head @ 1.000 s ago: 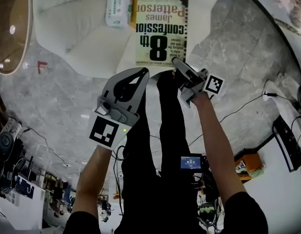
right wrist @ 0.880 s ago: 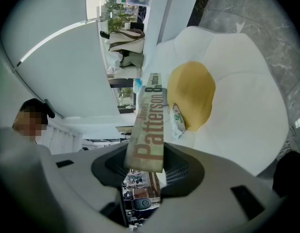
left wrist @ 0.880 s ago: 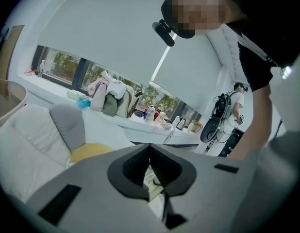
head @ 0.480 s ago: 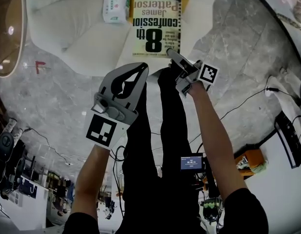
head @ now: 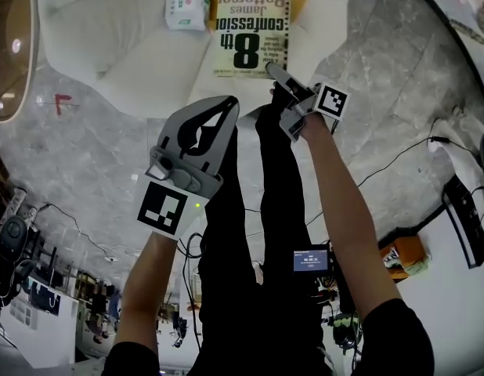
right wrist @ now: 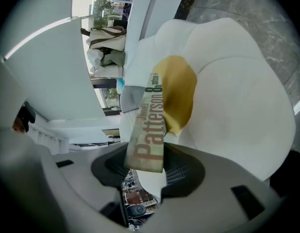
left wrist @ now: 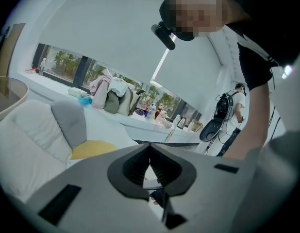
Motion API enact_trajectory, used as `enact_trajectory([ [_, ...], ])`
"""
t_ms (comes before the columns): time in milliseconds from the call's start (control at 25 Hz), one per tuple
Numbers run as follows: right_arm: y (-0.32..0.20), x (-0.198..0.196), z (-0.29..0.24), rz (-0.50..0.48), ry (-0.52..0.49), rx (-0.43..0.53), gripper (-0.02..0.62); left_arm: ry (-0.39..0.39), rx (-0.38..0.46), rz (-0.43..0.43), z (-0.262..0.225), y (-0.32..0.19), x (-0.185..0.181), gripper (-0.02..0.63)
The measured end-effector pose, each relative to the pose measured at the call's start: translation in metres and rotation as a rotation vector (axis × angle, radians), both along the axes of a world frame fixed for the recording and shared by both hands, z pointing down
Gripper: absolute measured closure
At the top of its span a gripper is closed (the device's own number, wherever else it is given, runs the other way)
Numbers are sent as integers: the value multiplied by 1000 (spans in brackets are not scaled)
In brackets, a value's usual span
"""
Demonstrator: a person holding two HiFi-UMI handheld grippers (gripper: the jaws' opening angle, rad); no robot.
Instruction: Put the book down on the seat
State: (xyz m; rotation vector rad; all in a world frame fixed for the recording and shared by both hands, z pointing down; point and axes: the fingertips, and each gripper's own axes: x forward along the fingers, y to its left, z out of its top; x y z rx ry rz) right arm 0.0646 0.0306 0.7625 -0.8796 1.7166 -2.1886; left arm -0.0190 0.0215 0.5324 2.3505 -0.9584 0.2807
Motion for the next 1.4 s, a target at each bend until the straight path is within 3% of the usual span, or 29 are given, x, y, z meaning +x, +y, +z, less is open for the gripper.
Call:
enact_trajectory([
  [600, 5, -6, 13, -36, 39, -26, 411, 1, -5, 0, 1, 2, 4, 594],
  [880, 17, -7, 26, -84, 112, -65, 330, 9, -19, -5, 4, 8, 5, 594],
  [1400, 35, 4, 43, -87, 179, -173, 307, 6, -21, 4, 5, 12, 12, 594],
])
